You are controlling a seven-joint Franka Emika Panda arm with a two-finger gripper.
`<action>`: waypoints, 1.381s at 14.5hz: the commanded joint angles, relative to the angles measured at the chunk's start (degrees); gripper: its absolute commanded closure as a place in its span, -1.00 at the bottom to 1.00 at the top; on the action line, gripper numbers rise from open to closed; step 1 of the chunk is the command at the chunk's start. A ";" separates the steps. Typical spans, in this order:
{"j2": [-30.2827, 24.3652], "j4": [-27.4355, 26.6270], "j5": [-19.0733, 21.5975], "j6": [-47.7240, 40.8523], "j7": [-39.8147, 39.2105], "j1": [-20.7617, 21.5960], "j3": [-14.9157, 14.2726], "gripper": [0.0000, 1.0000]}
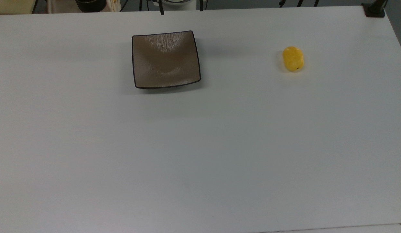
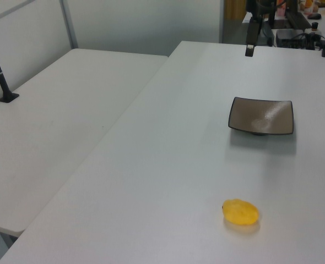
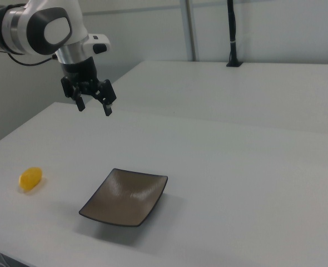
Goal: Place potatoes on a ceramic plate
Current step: 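Move the open gripper from its start pose toward the yellow potato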
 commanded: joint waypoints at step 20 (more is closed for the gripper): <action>0.86 0.83 1.10 -1.65 13.24 14.08 2.89 -1.00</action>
